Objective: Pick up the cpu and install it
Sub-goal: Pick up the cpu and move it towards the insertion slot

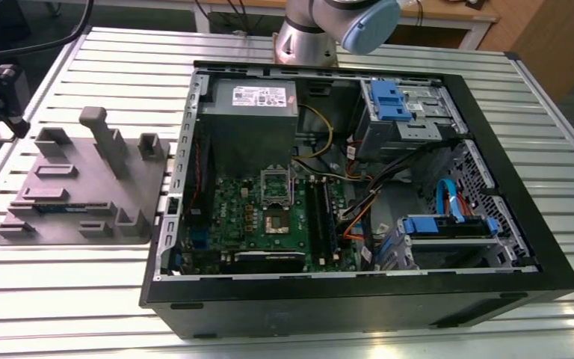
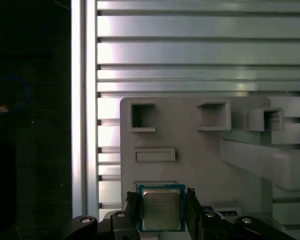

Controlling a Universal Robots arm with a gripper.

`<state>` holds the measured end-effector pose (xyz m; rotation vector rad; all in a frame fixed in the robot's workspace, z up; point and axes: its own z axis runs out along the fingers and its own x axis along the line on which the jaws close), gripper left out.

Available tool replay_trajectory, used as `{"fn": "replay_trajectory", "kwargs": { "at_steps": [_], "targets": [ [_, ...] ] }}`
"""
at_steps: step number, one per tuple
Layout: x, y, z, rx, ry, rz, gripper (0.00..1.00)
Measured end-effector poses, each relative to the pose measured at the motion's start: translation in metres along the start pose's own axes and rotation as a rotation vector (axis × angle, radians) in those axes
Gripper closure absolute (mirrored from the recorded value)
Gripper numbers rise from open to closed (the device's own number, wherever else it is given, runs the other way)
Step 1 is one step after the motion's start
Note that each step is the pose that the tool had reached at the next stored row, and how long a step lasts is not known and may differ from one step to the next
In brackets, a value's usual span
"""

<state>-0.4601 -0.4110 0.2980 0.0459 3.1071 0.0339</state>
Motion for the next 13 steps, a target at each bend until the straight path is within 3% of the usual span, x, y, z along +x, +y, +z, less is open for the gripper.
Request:
{"fn": "replay_trajectory", "kwargs": {
  "at_steps": [13],
  "targets": [
    [-0.0002, 0.0002, -0.0074, 0.0, 0.0, 0.0, 0.53]
  ]
}}
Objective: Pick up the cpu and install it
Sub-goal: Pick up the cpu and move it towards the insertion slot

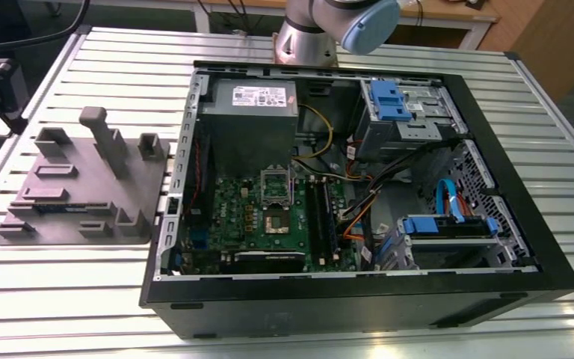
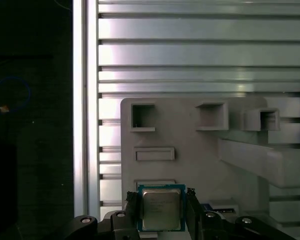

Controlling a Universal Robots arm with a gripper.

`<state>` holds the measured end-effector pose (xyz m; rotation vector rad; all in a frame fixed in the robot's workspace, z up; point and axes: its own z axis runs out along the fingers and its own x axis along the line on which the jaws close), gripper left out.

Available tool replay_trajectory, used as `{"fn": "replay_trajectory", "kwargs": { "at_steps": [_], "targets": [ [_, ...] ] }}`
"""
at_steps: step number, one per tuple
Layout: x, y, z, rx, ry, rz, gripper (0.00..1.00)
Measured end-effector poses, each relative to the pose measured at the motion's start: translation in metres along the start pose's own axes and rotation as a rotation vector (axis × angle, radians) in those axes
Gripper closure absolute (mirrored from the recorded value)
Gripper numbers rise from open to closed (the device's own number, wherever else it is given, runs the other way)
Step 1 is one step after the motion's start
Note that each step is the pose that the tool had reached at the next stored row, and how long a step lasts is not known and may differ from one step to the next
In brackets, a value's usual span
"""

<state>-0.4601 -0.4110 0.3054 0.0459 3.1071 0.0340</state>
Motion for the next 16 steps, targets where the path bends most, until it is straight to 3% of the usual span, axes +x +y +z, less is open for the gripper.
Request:
{"fn": "replay_trajectory", "kwargs": {
  "at_steps": [16],
  "targets": [
    [-0.0003, 0.0002, -0.0087, 0.0, 0.0, 0.0, 0.53]
  ]
}}
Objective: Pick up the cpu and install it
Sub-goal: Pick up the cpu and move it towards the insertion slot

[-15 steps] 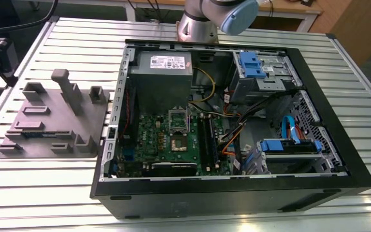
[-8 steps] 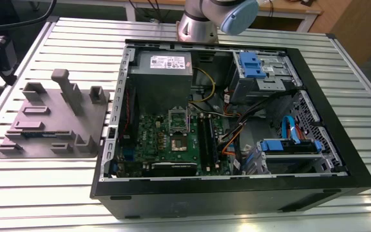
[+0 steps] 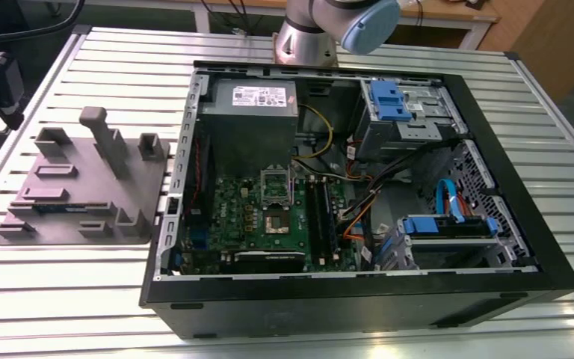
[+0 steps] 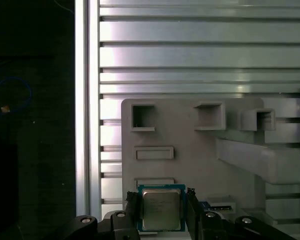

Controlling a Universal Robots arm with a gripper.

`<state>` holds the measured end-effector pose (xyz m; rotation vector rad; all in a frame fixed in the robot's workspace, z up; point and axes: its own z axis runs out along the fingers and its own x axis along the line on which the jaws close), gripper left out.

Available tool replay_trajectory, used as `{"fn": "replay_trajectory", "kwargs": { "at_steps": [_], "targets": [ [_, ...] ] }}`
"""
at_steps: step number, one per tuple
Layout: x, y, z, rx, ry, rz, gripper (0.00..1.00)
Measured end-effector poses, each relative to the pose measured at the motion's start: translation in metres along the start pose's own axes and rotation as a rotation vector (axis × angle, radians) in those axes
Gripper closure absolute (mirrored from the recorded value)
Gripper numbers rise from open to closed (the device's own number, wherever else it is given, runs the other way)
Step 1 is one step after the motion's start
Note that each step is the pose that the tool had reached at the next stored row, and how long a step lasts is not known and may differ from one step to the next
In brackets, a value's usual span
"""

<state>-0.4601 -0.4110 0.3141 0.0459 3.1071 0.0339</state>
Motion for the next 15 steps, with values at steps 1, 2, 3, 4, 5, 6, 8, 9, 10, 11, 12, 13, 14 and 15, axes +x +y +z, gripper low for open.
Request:
{"fn": "replay_trajectory", "kwargs": {
  "at_steps": [1, 2, 3, 4, 5, 6, 8, 9, 10, 11, 12, 13, 14, 15],
  "targets": [
    [0.0, 0.0, -0.0005, 0.0, 0.0, 0.0, 0.53],
    [-0.0001, 0.0, -0.0011, 0.0, 0.0, 0.0, 0.53],
    [-0.0001, 0.0, -0.0016, 0.0, 0.0001, 0.0, 0.53],
    [-0.0001, 0.0, -0.0022, 0.0, 0.0001, 0.0, 0.53],
    [-0.0001, 0.0, -0.0027, 0.0, 0.0001, 0.0, 0.53],
    [-0.0001, 0.0001, -0.0032, 0.0, 0.0001, 0.0, 0.53],
    [-0.0002, 0.0001, -0.0044, 0.0, 0.0001, 0.0, 0.53],
    [-0.0002, 0.0001, -0.0049, 0.0, 0.0001, 0.0, 0.53],
    [-0.0002, 0.0001, -0.0054, 0.0, 0.0, 0.0, 0.53],
    [-0.0002, 0.0001, -0.006, 0.0001, 0.0002, 0.0, 0.53],
    [-0.0002, 0.0001, -0.0065, 0.0, 0.0001, 0.0, 0.53],
    [-0.0002, 0.0001, -0.007, 0.0, 0.0001, 0.0, 0.53],
    [-0.0002, 0.0002, -0.0076, 0.0, 0.0, 0.0, 0.53],
    [-0.0003, 0.0002, -0.0081, 0.0, 0.0, 0.0, 0.53]
  ]
}}
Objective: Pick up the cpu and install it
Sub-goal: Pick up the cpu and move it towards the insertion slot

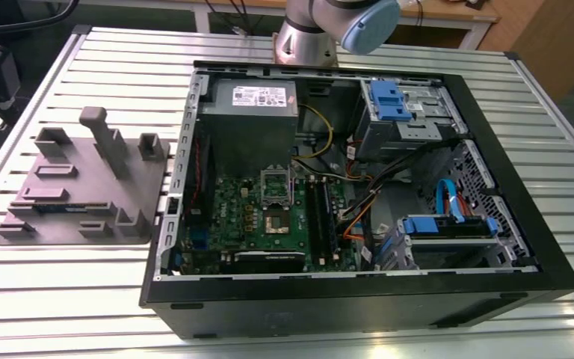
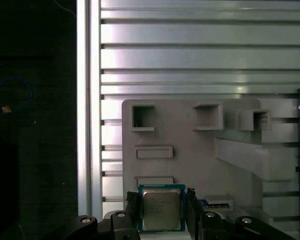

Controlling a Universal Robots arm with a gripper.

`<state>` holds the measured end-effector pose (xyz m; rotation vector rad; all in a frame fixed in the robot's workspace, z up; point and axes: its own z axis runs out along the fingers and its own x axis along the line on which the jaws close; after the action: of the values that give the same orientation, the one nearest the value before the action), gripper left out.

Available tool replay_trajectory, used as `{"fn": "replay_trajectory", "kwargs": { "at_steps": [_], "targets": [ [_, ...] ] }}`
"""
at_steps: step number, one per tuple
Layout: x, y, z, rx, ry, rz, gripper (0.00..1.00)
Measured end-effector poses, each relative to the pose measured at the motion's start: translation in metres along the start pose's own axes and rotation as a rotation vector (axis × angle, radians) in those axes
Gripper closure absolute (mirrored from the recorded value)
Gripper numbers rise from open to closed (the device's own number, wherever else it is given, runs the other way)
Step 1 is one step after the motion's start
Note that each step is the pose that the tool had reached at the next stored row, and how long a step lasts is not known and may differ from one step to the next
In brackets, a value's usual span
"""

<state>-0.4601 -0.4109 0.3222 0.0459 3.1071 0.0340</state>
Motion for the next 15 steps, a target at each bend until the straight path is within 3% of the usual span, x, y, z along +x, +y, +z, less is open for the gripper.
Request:
{"fn": "replay_trajectory", "kwargs": {
  "at_steps": [15],
  "targets": [
    [-0.0003, 0.0002, -0.0081, 0.0, 0.0001, 0.0, 0.53]
  ]
}}
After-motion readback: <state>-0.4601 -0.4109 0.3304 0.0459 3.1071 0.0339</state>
